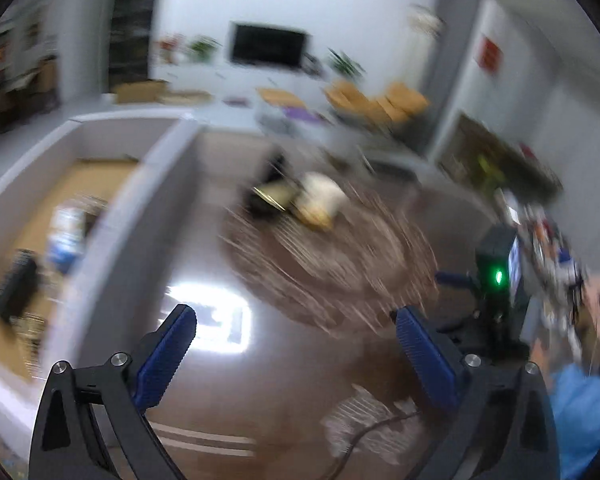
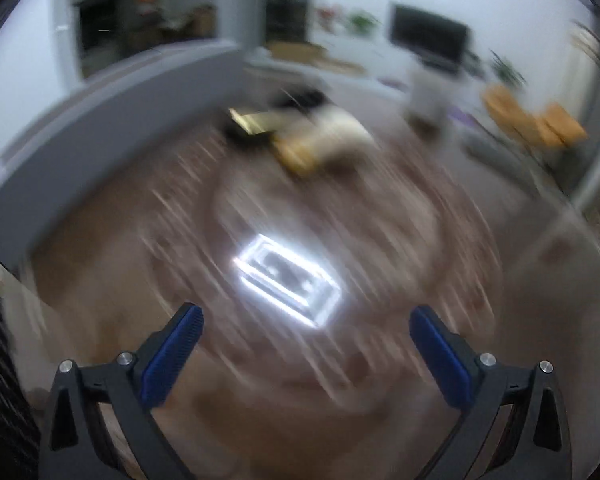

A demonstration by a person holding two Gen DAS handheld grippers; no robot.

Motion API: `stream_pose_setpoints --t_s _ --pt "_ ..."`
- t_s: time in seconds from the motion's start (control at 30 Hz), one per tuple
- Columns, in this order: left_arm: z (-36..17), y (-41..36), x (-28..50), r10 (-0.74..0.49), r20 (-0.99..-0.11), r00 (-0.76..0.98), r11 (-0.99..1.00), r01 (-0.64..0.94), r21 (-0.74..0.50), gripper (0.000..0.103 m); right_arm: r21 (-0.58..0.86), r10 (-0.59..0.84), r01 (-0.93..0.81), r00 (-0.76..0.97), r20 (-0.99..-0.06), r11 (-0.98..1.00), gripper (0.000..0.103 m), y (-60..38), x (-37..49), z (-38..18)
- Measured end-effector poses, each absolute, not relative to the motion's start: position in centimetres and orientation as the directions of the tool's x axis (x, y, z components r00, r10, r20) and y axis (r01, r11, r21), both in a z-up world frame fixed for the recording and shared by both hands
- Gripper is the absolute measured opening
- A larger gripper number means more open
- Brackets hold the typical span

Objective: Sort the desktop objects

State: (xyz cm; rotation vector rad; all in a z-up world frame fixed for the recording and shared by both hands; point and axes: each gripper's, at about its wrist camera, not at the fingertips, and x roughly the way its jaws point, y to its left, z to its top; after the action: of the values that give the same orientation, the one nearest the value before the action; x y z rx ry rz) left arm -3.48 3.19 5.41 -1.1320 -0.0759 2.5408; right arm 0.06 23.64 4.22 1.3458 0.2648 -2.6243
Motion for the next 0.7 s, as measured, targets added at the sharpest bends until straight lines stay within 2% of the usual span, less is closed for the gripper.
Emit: stream_pose_setpoints --t_s 0.17,0.27,0.47,0.7 --pt "-2.7 7.5 -6.0 0.212 -0.812 -0.544 -0.952 -0.301 -0.047 0.102 -0.033 -0.055 0.141 -0.579 -0.814 -0.989 0.103 27.0 1.6 2.4" --pt "-5.3 6.9 -6.9 0.164 -0.845 -0.509 -0.965 -0.259 -0.032 0.101 -0.024 -0.049 0.117 -0.581 -0.813 -0.993 0.103 27.1 1.2 2.5" --pt "-5.7 6.4 -6.8 0.120 -0.821 -0.558 -0.975 -0.221 0.008 0.103 -0.013 -0.052 0.108 -0.578 -0.814 -0.994 0.103 27.0 0.9 2.6" --pt "-5.6 6.2 -6.5 0.121 -0.818 -0.562 -0.976 -0.218 0.005 0.103 -0.013 -0.052 0.108 -0.578 -0.815 -0.994 0.103 27.1 0.9 2.5"
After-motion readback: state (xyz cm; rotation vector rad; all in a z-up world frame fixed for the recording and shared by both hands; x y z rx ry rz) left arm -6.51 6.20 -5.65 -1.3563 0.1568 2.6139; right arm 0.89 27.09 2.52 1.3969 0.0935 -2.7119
